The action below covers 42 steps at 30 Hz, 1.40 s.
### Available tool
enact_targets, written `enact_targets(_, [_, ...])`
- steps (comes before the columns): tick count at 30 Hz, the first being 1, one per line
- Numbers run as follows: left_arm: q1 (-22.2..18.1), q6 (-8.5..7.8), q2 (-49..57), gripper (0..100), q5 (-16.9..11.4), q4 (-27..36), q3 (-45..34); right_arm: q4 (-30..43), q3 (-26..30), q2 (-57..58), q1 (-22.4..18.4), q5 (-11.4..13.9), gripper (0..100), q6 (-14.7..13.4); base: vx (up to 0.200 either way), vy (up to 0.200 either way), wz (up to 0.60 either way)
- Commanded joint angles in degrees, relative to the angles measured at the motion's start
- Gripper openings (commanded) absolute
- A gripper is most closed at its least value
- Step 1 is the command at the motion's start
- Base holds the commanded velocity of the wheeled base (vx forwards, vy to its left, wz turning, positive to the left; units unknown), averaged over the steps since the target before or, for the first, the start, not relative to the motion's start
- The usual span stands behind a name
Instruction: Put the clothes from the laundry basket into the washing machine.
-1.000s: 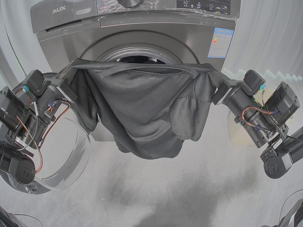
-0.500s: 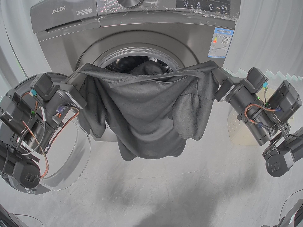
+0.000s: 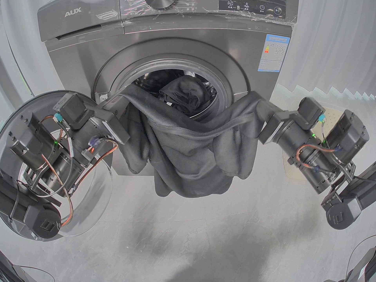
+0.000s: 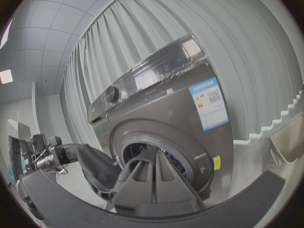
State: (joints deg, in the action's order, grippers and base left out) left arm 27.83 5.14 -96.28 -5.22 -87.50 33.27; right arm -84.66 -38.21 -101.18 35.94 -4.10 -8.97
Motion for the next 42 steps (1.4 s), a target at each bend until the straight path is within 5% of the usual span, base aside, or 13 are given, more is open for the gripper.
enact_targets(1, [2.4,-0.22,-2.4,0,-0.1,0.5,2.6,-0.6,1.6,-4.3,2.8,-0.2,0,-0.3,0.0,0.0,0.0])
enact_targets(16, [4.1,0.04,-3.2,0,0.7,-0.3,5.6,-0.1,1.6,-16.4,10.2,-0.2,0,0.1,0.0,0.0,0.0])
enact_targets(17, [4.1,0.04,-3.2,0,0.7,-0.3,5.7,-0.2,2.3,-17.9,10.7,-0.1,100,0.1,0.0,0.0,0.0])
enact_targets(22, [3.9,0.04,-2.9,0,0.7,-0.4,5.8,-0.2,7.9,-20.1,12.7,0.3,100,0.1,0.0,0.0,0.0])
enact_targets(29, [4.1,0.04,-2.1,0,0.6,-0.3,6.2,-0.5,8.8,-21.2,10.3,0.6,100,0.0,0.0,0.0,0.0])
enact_targets(42, [7.0,-0.22,-0.2,0,0.0,-0.3,4.3,-0.2,-6.3,-27.1,6.7,0.8,100,0.2,0.0,0.0,0.0])
